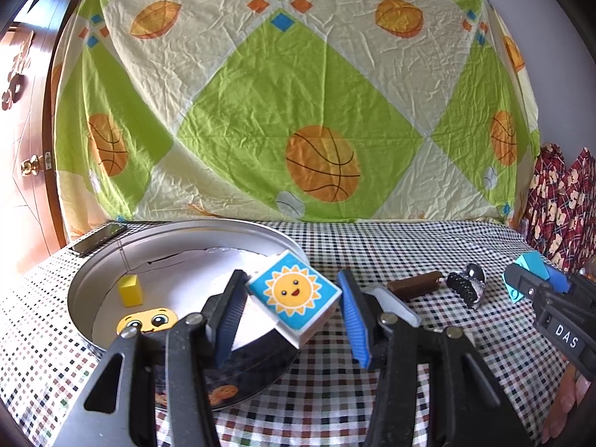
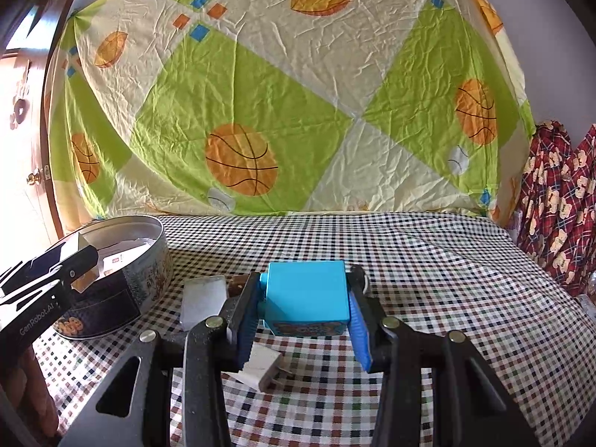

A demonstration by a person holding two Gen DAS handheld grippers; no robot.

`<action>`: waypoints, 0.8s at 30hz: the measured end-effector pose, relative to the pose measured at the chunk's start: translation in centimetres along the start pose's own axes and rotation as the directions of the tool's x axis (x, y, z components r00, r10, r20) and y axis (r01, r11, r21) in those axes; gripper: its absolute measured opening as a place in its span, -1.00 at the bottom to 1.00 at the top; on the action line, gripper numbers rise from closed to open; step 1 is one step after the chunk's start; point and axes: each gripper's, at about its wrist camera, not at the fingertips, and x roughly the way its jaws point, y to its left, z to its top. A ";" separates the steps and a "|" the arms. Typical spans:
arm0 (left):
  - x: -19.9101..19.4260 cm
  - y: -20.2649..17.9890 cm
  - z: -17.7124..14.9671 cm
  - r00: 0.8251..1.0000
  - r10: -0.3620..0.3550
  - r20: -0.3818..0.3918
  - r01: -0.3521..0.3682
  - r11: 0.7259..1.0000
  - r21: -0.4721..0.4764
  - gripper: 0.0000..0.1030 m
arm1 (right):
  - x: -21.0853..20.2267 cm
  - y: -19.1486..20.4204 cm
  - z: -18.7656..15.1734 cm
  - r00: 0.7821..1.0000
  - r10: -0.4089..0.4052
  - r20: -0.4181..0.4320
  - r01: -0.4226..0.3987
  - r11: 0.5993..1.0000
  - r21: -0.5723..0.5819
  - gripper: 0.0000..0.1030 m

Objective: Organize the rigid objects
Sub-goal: 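Carry the sun-face cube in the left gripper while the right gripper carries the cyan block toward the tin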

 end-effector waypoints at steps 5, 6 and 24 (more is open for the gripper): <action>0.2 1.3 0.1 1.000 0.019 -0.001 -0.019 1.000 -0.016 -0.05 | 0.4 0.9 0.1 1.000 0.016 -0.002 -0.016 1.000 -0.007 -0.13; 0.2 1.6 0.2 1.000 0.022 -0.002 -0.022 1.000 -0.019 -0.05 | 0.4 1.1 0.1 1.000 0.020 -0.001 -0.020 1.000 -0.010 -0.13; 0.6 4.9 -0.1 0.997 0.074 -0.012 -0.075 0.995 -0.060 -0.04 | 1.9 5.8 0.5 0.996 0.088 -0.010 -0.088 0.993 -0.075 -0.13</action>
